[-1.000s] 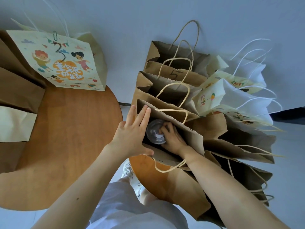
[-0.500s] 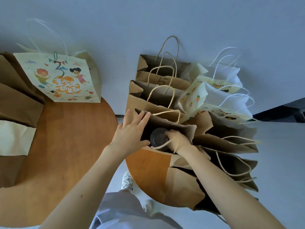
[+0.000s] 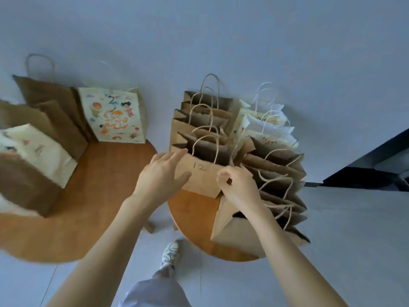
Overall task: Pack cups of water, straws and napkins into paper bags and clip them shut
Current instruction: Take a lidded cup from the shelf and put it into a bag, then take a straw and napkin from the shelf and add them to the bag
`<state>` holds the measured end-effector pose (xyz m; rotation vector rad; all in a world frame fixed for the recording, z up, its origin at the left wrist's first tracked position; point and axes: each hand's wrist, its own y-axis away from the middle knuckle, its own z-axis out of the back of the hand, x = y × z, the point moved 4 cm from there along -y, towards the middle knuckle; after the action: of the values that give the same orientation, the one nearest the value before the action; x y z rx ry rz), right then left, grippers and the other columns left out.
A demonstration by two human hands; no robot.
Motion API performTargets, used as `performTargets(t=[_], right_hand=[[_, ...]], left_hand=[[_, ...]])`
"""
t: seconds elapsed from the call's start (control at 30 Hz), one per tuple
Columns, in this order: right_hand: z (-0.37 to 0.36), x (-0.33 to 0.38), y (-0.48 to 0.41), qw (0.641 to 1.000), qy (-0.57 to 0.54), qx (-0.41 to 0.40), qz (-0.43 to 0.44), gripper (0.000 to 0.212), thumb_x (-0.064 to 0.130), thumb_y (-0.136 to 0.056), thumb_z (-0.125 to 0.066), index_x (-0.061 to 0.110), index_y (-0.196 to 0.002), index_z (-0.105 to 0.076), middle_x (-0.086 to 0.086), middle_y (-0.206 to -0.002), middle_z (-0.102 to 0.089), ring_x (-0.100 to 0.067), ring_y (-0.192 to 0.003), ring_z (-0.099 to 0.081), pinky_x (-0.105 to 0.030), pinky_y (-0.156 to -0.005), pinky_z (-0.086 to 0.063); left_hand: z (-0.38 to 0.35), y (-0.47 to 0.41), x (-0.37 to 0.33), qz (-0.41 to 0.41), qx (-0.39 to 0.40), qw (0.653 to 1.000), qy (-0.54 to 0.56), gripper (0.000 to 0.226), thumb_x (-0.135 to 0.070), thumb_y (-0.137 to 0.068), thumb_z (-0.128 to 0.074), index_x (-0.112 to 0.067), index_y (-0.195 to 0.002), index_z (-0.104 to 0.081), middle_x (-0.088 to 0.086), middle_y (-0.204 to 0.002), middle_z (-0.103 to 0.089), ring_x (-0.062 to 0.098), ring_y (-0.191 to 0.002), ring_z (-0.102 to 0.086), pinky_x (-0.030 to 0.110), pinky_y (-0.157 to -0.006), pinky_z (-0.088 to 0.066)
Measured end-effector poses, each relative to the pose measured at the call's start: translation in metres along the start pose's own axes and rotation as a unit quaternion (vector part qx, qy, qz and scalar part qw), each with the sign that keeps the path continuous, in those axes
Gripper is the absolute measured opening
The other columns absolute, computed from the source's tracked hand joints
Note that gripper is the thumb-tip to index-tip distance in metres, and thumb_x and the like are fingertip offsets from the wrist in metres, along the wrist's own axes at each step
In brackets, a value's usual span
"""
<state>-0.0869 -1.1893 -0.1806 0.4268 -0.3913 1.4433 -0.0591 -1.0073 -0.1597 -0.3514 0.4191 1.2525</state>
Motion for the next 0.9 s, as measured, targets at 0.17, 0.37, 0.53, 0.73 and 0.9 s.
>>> performTargets(t=[0.17, 0.37, 0.53, 0.73, 0.9], right_hand=[[-0.010, 0.064, 0.069, 0.992, -0.051, 0.070, 0.095, 0.021, 0.027, -0.093, -0.053, 0.019, -0.112, -0.061, 0.007, -0.113, -0.061, -0.007, -0.104, -0.053, -0.013, -0.077, -0.035], [-0.047, 0.181, 0.117, 0.957, -0.048, 0.150, 0.242, 0.019, 0.028, -0.092, -0.055, 0.021, -0.107, -0.063, 0.007, -0.108, -0.061, -0.008, -0.097, -0.056, -0.018, -0.077, -0.045], [-0.119, 0.297, 0.158, 0.919, -0.062, 0.209, 0.329, 0.015, 0.026, -0.091, -0.056, 0.021, -0.101, -0.065, 0.007, -0.106, -0.065, -0.008, -0.093, -0.057, -0.028, -0.081, -0.049], [-0.228, 0.463, 0.210, 0.866, -0.089, 0.277, 0.406, 0.012, 0.020, -0.088, -0.059, 0.020, -0.097, -0.067, 0.001, -0.100, -0.067, -0.011, -0.090, -0.060, -0.023, -0.080, -0.044], [-0.291, 0.577, 0.245, 0.825, -0.101, 0.330, 0.448, 0.016, 0.019, -0.088, -0.058, 0.016, -0.101, -0.067, 0.000, -0.103, -0.067, -0.013, -0.091, -0.061, -0.021, -0.076, -0.041]], left_hand=[[0.031, 0.108, 0.024, 0.069, -0.063, 0.995, 0.017, 0.044, -0.034, -0.089, -0.057, -0.028, -0.132, -0.048, -0.009, -0.132, -0.052, 0.019, -0.128, -0.038, 0.039, -0.090, -0.043], [0.085, 0.212, 0.091, 0.176, -0.159, 0.971, 0.006, 0.046, -0.037, -0.086, -0.061, -0.031, -0.131, -0.049, -0.010, -0.130, -0.053, 0.015, -0.124, -0.041, 0.035, -0.093, -0.042], [0.138, 0.319, 0.177, 0.274, -0.225, 0.935, 0.019, 0.044, -0.027, -0.085, -0.064, -0.025, -0.128, -0.054, -0.003, -0.124, -0.058, 0.023, -0.116, -0.047, 0.034, -0.093, -0.041], [0.213, 0.448, 0.290, 0.383, -0.278, 0.880, -0.034, 0.046, -0.035, -0.090, -0.056, -0.028, -0.134, -0.046, -0.009, -0.132, -0.052, 0.017, -0.125, -0.039, 0.038, -0.096, -0.041], [0.266, 0.519, 0.360, 0.445, -0.308, 0.840, -0.037, 0.045, -0.035, -0.091, -0.055, -0.029, -0.134, -0.046, -0.010, -0.135, -0.050, 0.015, -0.127, -0.037, 0.036, -0.096, -0.041]])
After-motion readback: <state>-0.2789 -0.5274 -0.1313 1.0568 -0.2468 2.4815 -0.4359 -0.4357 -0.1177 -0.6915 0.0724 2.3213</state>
